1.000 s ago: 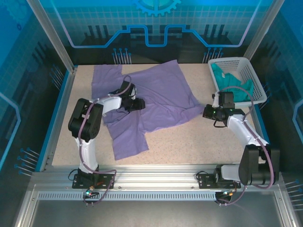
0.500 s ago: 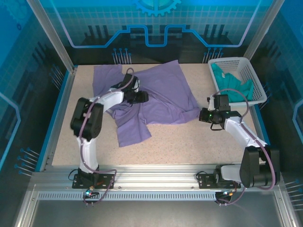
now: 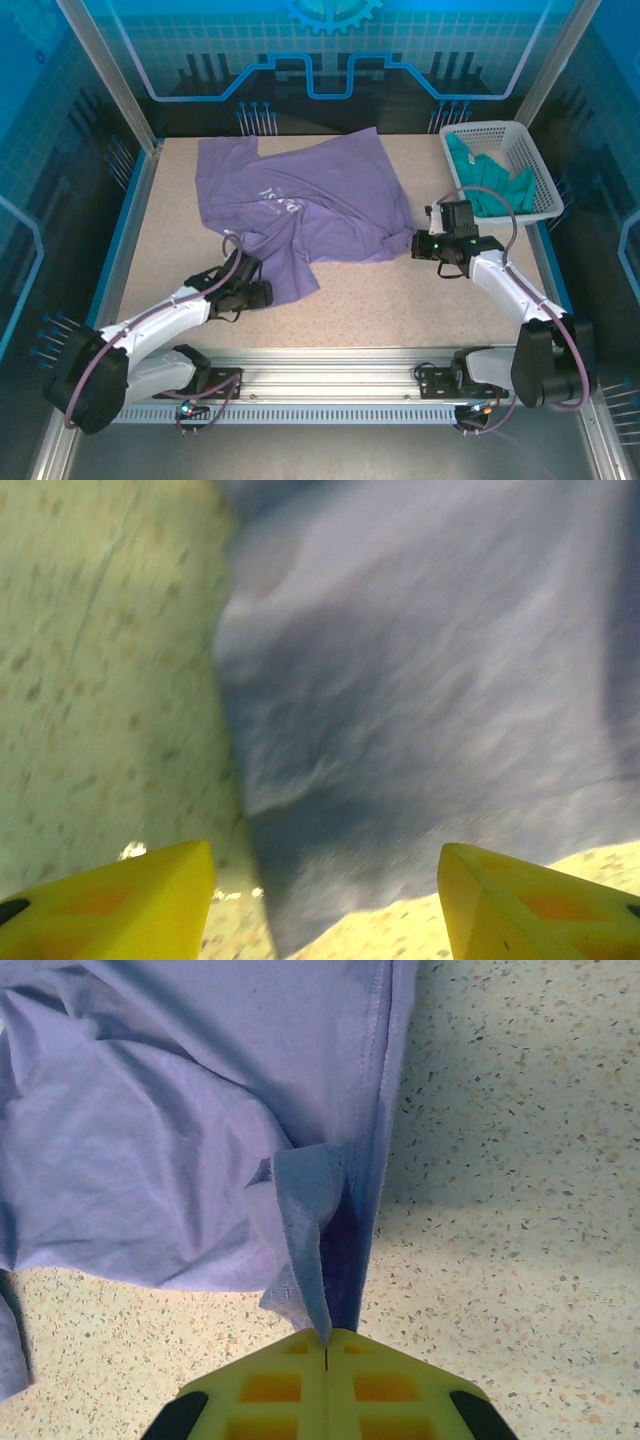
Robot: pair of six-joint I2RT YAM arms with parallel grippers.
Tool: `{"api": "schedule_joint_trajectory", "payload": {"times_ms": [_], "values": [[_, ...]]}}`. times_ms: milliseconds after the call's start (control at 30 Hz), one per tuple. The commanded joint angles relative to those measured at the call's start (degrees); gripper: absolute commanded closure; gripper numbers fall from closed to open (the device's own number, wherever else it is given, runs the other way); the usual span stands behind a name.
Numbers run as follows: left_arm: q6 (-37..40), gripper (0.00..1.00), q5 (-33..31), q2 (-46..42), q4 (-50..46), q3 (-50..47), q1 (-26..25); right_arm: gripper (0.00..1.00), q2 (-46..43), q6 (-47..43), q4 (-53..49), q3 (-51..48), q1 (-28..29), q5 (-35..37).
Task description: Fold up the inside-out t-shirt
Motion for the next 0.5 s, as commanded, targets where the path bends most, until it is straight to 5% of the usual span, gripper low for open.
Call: {"api": "schedule_joint_trajectory", "payload": {"times_ms": [0, 267, 467], "values": [[-3.3, 0.38, -2.5, 0.8, -1.8, -0.1, -1.0, 1.0, -0.3, -1.3, 0.0, -0.3, 0.8, 0.0], [-1.1, 0.46, -0.6, 9.1, 0.9, 3.1, -3.3, 1.0, -1.5, -1.5, 0.1, -1.1, 1.2, 0.4], [-1.3, 0.61, -0.9, 12.9, 1.4, 3.8, -5.7, 1.0, -0.9, -1.5, 0.3, -0.9, 1.3, 0.4]]}}
